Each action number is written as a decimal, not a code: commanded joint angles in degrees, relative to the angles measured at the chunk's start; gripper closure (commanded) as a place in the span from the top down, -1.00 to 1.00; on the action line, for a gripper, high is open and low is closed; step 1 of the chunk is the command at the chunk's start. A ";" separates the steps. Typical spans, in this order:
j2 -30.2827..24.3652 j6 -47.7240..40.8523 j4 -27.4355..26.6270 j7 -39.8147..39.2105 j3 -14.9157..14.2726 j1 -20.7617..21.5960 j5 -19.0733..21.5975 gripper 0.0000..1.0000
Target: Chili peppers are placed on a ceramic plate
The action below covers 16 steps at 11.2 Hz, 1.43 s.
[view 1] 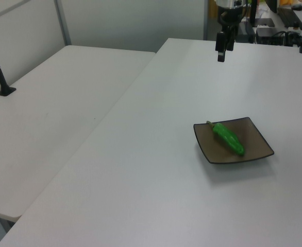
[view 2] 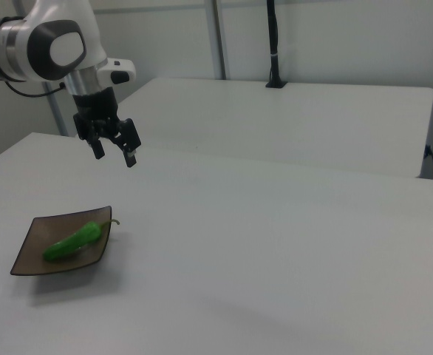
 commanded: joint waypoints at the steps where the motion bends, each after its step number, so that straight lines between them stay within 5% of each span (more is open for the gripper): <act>1: -5.32 0.11 -5.76 -4.57 -1.82 0.67 1.18 1.00; 16: -4.62 0.29 -5.34 -4.67 -1.73 0.14 1.53 1.00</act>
